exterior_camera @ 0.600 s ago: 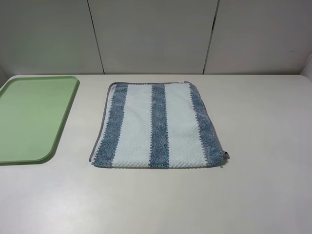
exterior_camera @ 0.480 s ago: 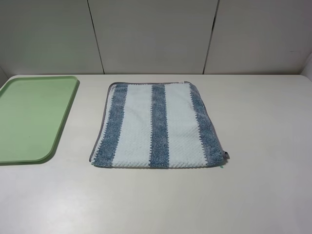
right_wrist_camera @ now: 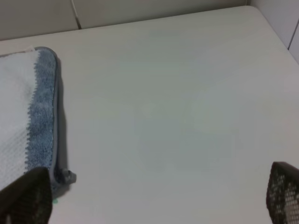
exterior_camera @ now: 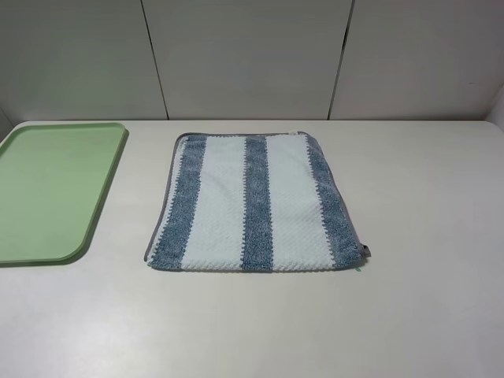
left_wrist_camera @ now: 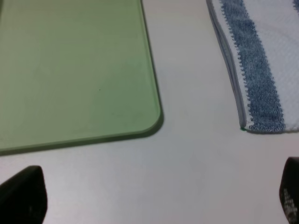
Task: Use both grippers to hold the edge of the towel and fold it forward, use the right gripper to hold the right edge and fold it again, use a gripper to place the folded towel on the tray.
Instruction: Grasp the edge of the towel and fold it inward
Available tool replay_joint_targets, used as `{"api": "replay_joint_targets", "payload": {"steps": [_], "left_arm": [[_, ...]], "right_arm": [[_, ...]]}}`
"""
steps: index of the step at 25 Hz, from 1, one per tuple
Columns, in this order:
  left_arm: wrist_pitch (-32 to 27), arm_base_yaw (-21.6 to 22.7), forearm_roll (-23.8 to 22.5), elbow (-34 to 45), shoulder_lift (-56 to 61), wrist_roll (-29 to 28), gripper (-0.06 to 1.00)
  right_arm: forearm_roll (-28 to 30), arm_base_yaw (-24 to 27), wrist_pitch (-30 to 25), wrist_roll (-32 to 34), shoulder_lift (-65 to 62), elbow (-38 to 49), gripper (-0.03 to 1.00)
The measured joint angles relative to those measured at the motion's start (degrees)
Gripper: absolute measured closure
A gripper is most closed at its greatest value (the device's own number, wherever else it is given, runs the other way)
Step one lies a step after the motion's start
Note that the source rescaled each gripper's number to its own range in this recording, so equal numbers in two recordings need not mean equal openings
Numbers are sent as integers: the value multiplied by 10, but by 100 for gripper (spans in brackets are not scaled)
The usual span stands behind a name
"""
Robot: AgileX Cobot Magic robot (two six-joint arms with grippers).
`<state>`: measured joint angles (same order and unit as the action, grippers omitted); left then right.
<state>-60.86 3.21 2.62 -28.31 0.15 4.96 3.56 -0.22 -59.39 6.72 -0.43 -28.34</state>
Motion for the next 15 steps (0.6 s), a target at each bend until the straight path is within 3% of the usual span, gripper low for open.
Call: {"api": "replay_joint_targets", "payload": {"steps": [15], "left_arm": [[12, 0, 0, -21, 0, 0, -5]], "right_arm": [[0, 0, 3, 1, 13, -24, -3]]}}
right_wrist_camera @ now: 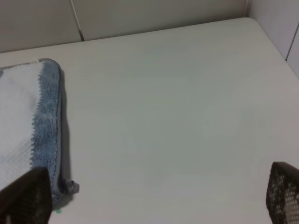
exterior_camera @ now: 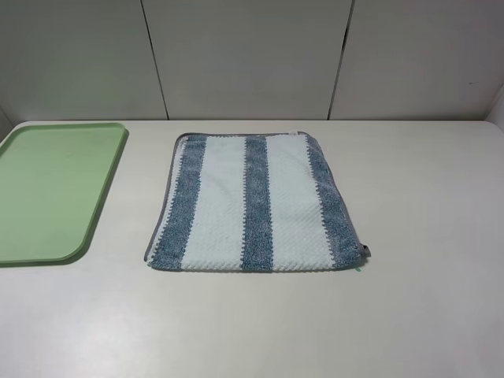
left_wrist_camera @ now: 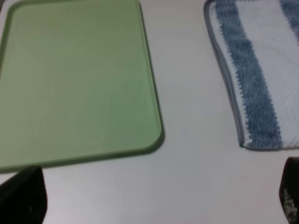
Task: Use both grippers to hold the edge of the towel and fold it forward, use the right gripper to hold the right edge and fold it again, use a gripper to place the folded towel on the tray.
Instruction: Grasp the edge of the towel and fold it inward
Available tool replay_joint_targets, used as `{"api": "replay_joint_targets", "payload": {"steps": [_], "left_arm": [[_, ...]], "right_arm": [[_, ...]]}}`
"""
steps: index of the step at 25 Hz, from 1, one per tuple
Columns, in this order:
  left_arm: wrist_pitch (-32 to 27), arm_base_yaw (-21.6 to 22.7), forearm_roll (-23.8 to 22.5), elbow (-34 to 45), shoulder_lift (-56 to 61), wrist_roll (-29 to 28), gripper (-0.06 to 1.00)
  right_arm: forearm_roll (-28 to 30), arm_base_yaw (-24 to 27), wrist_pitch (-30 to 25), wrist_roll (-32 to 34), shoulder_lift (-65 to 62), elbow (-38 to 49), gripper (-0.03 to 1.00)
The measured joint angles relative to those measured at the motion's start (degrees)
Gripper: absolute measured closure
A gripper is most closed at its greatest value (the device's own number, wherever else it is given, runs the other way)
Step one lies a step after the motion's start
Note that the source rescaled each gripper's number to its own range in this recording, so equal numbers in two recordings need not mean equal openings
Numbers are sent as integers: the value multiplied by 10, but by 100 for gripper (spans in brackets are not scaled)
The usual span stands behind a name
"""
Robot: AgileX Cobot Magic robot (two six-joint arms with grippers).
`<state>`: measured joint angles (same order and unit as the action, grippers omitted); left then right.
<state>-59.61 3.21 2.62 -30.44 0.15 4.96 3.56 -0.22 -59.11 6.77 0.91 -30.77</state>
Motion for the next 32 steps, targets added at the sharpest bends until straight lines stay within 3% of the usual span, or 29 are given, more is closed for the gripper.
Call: {"api": "replay_joint_targets", "payload": {"steps": [7, 15, 21, 26, 32], "left_arm": [[17, 0, 0, -43, -88, 0, -5], [52, 0, 0, -122, -284, 28, -4], [118, -8, -1, -189, -412, 50, -4], [155, -81, -16, -242, -507, 76, -4], [166, -197, -106, -301, -633, 73, -4]], "right_arm": [[-1, 0, 31, 0, 107, -37, -3], [-6, 0, 36, 0, 259, -113, -3], [-11, 0, 27, -10, 374, -177, -3], [-11, 0, 26, -48, 469, -219, -3], [-12, 0, 45, -87, 565, -269, -3]]}}
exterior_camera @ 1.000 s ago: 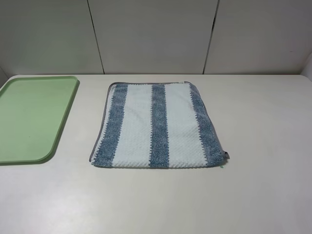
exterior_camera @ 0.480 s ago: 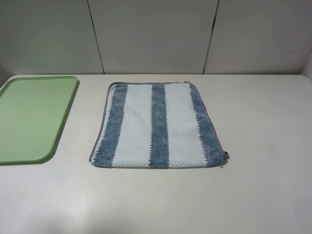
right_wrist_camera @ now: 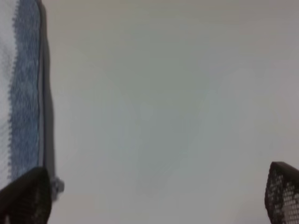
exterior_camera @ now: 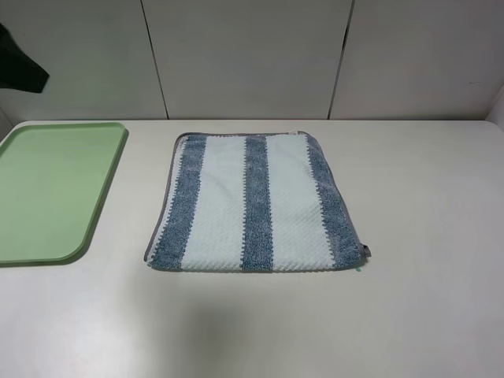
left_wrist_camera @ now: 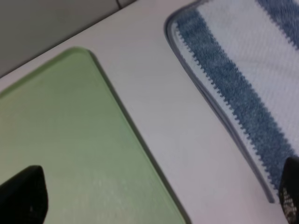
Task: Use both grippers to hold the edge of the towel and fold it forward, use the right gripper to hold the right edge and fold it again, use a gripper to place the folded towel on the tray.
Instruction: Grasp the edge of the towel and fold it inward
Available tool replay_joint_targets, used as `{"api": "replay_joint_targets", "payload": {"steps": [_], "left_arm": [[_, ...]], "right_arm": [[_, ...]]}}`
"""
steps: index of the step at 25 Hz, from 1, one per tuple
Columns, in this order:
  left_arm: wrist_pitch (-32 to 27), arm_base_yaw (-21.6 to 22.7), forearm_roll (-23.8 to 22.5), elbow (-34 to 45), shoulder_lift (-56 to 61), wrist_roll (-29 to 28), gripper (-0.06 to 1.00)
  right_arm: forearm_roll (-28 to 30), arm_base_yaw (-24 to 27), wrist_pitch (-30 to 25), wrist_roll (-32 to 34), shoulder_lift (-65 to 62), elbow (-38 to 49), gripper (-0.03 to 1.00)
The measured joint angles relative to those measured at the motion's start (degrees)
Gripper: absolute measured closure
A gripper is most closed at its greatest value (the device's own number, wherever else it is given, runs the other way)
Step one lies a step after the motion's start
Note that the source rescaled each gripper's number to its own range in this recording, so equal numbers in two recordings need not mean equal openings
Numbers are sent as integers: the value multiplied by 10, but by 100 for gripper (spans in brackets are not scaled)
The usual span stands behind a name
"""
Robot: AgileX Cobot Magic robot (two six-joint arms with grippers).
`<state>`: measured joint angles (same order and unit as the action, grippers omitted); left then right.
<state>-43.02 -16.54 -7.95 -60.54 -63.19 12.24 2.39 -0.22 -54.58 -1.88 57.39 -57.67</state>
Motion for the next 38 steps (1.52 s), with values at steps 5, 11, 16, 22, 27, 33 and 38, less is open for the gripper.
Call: {"api": "replay_joint_targets", "payload": {"steps": [5, 11, 16, 22, 27, 33, 38], "left_arm": [[17, -26, -21, -29, -94, 15, -4], [25, -27, -11, -35, -158, 87, -4], [47, -49, -10, -37, -181, 125, -4], [52, -111, -8, -37, -215, 165, -4], [52, -139, 33, -37, -253, 185, -4], [54, -146, 108, -21, -270, 251, -4], [63, -146, 158, 27, -270, 316, -4]], "right_arm": [[-16, 0, 28, -66, 79, -33, -3], [-35, -49, 54, -158, 166, -49, -3], [-35, -103, 60, -206, 232, -49, -3], [-35, -151, 73, -248, 296, -50, -3], [-34, -203, 73, -272, 328, -50, -3], [-35, -235, 75, -303, 339, -50, -3], [-54, -235, 83, -350, 341, -50, -3]]}}
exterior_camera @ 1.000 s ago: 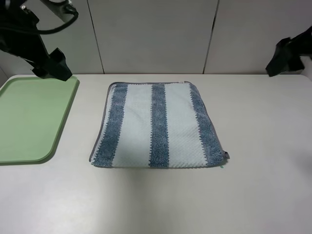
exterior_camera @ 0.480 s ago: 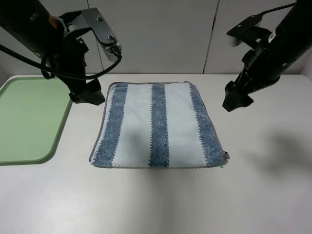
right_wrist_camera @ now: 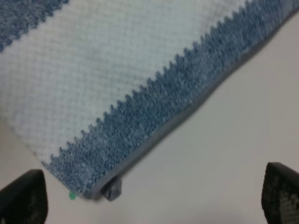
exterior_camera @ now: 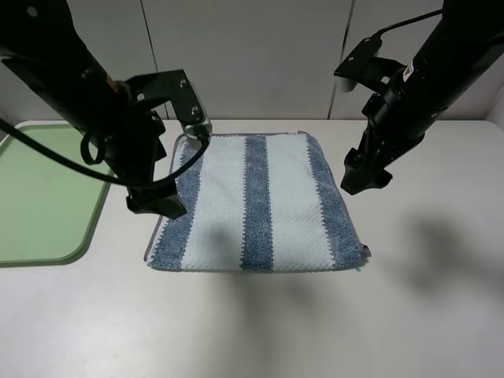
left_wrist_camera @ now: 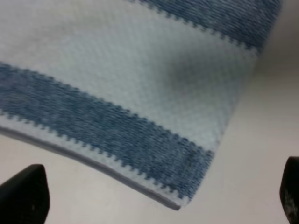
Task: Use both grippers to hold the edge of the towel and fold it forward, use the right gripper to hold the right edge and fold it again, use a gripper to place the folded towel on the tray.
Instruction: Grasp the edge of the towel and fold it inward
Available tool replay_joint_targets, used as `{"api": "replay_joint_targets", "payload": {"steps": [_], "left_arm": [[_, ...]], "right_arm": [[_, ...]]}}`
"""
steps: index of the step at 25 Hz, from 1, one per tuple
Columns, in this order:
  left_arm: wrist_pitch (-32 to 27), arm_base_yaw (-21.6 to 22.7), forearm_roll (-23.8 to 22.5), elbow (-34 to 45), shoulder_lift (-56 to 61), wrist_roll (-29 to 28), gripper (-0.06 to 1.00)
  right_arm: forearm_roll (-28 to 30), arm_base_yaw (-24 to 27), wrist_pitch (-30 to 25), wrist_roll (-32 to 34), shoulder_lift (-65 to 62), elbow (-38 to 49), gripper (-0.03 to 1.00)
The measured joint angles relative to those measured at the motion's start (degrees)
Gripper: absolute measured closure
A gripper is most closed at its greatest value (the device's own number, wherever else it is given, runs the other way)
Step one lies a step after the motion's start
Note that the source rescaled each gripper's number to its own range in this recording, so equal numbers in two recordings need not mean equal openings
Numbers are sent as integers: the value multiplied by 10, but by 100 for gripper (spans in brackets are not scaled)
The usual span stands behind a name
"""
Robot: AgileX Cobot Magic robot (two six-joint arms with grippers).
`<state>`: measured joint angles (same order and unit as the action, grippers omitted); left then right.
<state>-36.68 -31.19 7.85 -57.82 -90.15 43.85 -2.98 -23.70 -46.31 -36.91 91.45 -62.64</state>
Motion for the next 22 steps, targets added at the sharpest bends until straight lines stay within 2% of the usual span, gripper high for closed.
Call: {"api": "replay_joint_targets", "payload": {"steps": [8, 15, 22], "left_arm": [[23, 0, 74, 36, 0, 88, -4], [31, -1, 79, 71, 0, 152, -4], [60, -1, 81, 110, 0, 202, -4]], "right_arm": [[-33, 0, 6, -74, 47, 0, -3], [-35, 0, 14, -140, 72, 38, -3], [-38, 0, 52, -210, 72, 69, -3]]}}
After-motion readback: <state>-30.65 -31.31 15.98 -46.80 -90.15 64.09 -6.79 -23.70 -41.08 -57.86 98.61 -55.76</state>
